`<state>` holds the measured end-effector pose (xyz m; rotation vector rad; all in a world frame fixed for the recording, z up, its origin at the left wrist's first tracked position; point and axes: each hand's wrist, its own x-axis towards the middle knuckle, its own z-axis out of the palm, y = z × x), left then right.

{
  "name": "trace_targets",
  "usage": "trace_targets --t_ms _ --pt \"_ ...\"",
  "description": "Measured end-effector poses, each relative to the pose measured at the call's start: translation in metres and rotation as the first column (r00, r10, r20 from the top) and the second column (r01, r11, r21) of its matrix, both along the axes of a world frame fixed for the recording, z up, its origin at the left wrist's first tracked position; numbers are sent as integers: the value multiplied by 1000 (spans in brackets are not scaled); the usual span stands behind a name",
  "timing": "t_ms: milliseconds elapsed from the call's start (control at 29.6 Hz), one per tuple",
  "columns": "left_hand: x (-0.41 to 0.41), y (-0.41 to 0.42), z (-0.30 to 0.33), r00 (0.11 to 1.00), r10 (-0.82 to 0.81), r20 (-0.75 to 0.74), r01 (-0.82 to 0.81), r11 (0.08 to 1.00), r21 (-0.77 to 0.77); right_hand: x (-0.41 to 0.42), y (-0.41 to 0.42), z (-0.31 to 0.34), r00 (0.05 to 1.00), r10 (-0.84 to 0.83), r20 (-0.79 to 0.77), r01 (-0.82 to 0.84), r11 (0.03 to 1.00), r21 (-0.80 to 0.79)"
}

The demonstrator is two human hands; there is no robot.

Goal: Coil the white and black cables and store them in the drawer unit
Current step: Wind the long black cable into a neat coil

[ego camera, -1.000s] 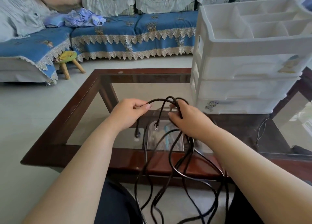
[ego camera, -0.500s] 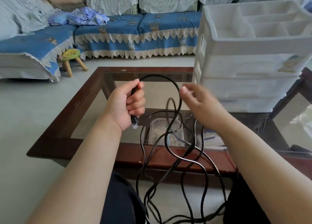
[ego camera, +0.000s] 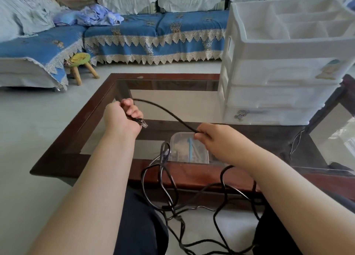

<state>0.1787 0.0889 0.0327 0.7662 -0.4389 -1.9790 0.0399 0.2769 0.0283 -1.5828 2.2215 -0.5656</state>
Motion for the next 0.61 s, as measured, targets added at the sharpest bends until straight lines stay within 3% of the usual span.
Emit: trace_targets --t_ms 101,203,304,473,540,608 --pt "-4 8 8 949 -161 272 234 937 -260 12 4 3 981 92 -169 -89 996 23" --pt "-8 25 10 834 -289 471 491 778 -392 17 5 7 979 150 -140 -131 982 135" --pt "-17 48 5 711 -236 662 643 600 -476 17 3 9 974 225 -39 -213 957 196" --pt "-33 75 -1 395 -137 909 904 233 -358 5 1 10 931 222 290 -266 956 121" --pt "-37 81 -4 310 -100 945 939 185 -289 -3 4 11 902 188 389 -240 967 88" --pt "-39 83 -8 300 -196 934 943 212 -258 -11 6 13 912 165 377 -185 983 16"
